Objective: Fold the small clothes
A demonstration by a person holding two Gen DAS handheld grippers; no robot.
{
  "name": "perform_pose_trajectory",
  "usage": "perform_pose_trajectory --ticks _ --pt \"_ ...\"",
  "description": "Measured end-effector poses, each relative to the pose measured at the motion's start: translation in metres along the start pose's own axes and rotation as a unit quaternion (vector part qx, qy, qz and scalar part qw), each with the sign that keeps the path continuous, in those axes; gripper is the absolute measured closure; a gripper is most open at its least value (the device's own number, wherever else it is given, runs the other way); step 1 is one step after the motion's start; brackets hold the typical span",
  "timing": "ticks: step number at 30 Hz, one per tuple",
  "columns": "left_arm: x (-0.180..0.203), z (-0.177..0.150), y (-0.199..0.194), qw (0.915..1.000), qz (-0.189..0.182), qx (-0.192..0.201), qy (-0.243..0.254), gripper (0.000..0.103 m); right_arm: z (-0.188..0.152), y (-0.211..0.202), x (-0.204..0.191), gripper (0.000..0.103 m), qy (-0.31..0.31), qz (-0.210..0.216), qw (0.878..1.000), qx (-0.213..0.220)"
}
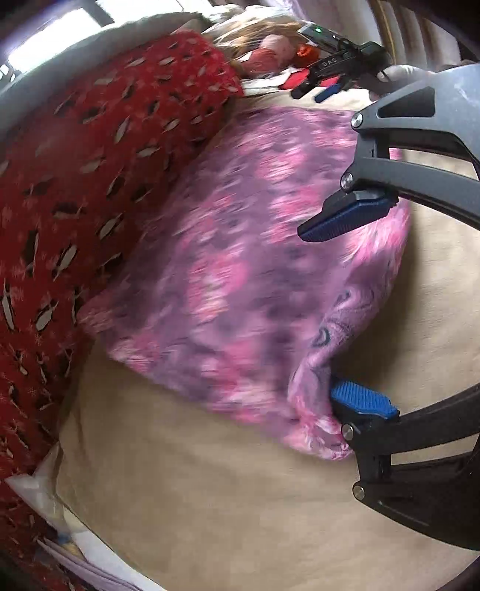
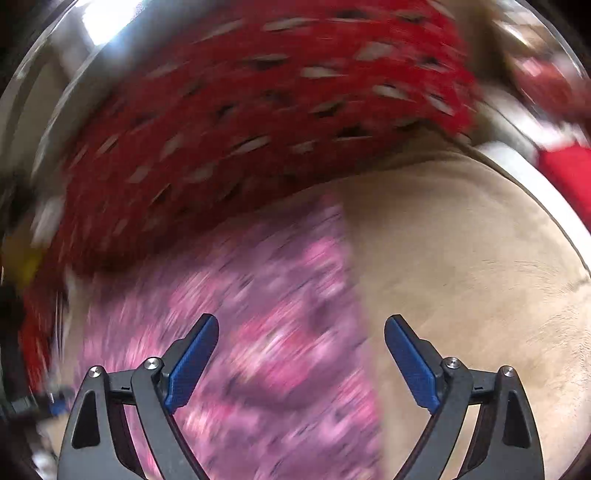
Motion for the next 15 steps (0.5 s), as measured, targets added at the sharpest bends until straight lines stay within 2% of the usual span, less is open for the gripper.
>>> perform_pose_trajectory --ticks 2,4,5,6,7,8,9,11,13,14,15 --pt "0.0 0.02 0.013 0.9994 -0.008 -0.018 -0.027 0.031 0.015 0.017 0.013 0.012 0.035 -0.001 0.999 -0.019" --pt "0.007 0.033 0.013 0.9991 -0.015 -0.01 -0.039 0.033 0.026 0.037 0.014 0.02 0.05 0.009 0.998 -0.039" --pt "0.012 0.04 0.006 0.9987 -0.029 0.006 -0.041 0.033 0.029 0.041 0.013 0.036 0.05 0.013 0.998 -0.044" --pt "0.019 0.048 -0.009 0.9969 -0.054 0.038 -0.042 0.033 0.032 0.048 0.008 0.063 0.047 0.026 0.997 -0.054" --pt "0.021 0.05 -0.015 0.9958 -0.063 0.052 -0.041 0.033 0.033 0.052 0.004 0.079 0.042 0.041 0.996 -0.06" --pt "0.023 0.053 -0.024 0.994 -0.069 0.075 -0.04 0.032 0.037 0.054 -0.003 0.092 0.027 0.043 0.997 -0.059" --pt "0.024 0.055 -0.028 0.9931 -0.06 0.094 -0.036 0.03 0.038 0.053 -0.003 0.092 0.018 0.04 0.998 -0.049" --pt "0.022 0.058 -0.015 0.9955 -0.022 0.091 -0.018 0.03 0.038 0.049 -0.002 0.093 0.007 0.035 0.999 -0.02" --pt "0.006 0.055 0.029 0.9985 0.041 0.031 -0.018 0.03 0.03 0.063 0.013 0.092 0.029 0.009 0.998 -0.046" --pt "-0.003 0.052 0.049 0.9982 0.055 -0.003 -0.025 0.03 0.027 0.07 0.019 0.093 0.044 0.014 0.997 -0.061" --pt "-0.008 0.05 0.057 0.9978 0.06 -0.013 -0.025 0.031 0.027 0.064 0.022 0.089 0.056 0.021 0.997 -0.049"
Point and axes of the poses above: each gripper's, at about its wrist camera, not at the fingertips, and y roughly the way its jaws point, x to its right, z to its top, the point moved 4 cm from there along y, roughly the way its jaws point
